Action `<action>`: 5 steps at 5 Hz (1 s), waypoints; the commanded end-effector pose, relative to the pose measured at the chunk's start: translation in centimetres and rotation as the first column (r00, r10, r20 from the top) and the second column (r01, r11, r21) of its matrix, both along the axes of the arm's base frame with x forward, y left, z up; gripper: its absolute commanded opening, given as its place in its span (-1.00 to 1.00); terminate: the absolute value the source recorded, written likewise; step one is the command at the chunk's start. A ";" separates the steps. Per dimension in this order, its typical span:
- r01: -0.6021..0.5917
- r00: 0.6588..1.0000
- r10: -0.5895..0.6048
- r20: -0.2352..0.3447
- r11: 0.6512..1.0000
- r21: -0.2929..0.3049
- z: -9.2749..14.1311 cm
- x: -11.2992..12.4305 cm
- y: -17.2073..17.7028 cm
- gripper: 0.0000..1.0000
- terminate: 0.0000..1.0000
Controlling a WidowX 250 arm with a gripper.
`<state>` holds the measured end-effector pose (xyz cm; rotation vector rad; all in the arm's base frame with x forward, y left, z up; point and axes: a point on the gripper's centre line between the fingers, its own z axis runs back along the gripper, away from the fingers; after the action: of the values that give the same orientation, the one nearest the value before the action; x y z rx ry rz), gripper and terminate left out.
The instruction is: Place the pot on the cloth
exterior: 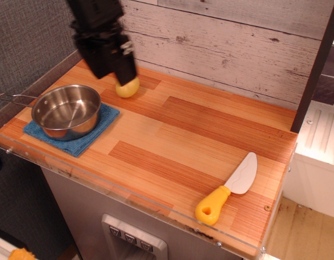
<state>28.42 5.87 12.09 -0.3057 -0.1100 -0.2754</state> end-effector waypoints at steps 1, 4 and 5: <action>-0.118 0.993 0.108 0.053 0.964 0.238 0.5 2.2 -2.9 1.00 -1.00; -0.172 0.983 0.152 0.108 0.960 0.219 0.8 1.2 -1.7 1.00 -1.00; -0.172 0.983 0.152 0.108 0.960 0.219 0.8 1.2 -1.7 1.00 -1.00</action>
<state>29.13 3.75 11.27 -0.0650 -0.1440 -0.1359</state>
